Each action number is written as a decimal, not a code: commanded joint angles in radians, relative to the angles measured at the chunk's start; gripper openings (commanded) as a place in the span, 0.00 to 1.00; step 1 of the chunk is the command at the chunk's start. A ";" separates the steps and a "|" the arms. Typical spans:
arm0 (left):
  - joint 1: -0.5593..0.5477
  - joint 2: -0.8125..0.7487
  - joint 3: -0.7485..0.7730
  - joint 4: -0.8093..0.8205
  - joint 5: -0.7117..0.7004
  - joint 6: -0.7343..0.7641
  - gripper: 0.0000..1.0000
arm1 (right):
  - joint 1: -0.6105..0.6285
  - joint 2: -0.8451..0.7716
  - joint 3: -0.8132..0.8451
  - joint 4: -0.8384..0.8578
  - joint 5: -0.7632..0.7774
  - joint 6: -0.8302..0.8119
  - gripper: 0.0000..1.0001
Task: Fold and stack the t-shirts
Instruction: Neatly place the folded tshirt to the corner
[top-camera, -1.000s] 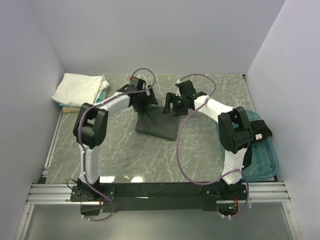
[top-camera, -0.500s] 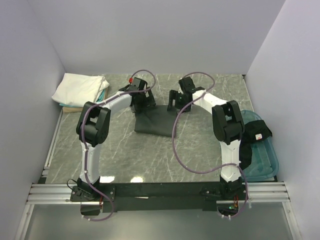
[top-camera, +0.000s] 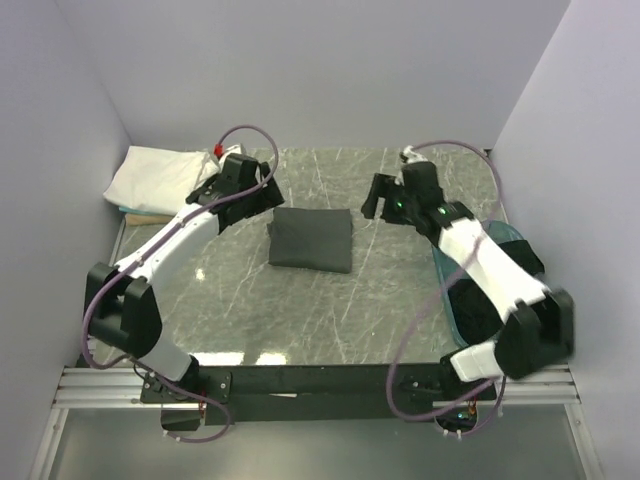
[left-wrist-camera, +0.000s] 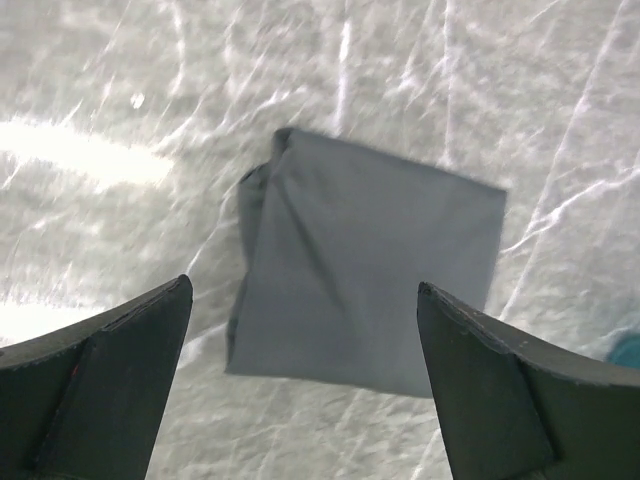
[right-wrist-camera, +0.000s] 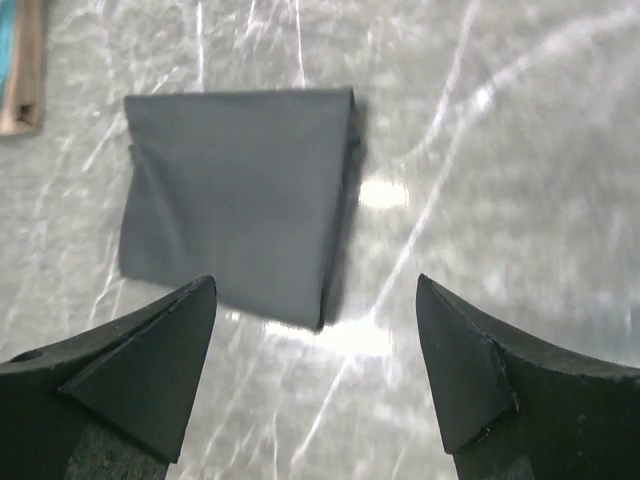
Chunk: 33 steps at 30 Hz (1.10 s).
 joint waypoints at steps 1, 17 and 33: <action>-0.001 -0.008 -0.120 0.032 -0.001 -0.019 0.99 | 0.001 -0.164 -0.182 0.063 0.023 0.069 0.87; -0.002 0.238 -0.128 0.149 0.158 -0.019 1.00 | 0.001 -0.813 -0.520 -0.008 0.183 0.145 1.00; -0.108 0.383 -0.048 0.083 0.034 -0.019 0.59 | -0.001 -0.850 -0.551 -0.021 0.237 0.106 1.00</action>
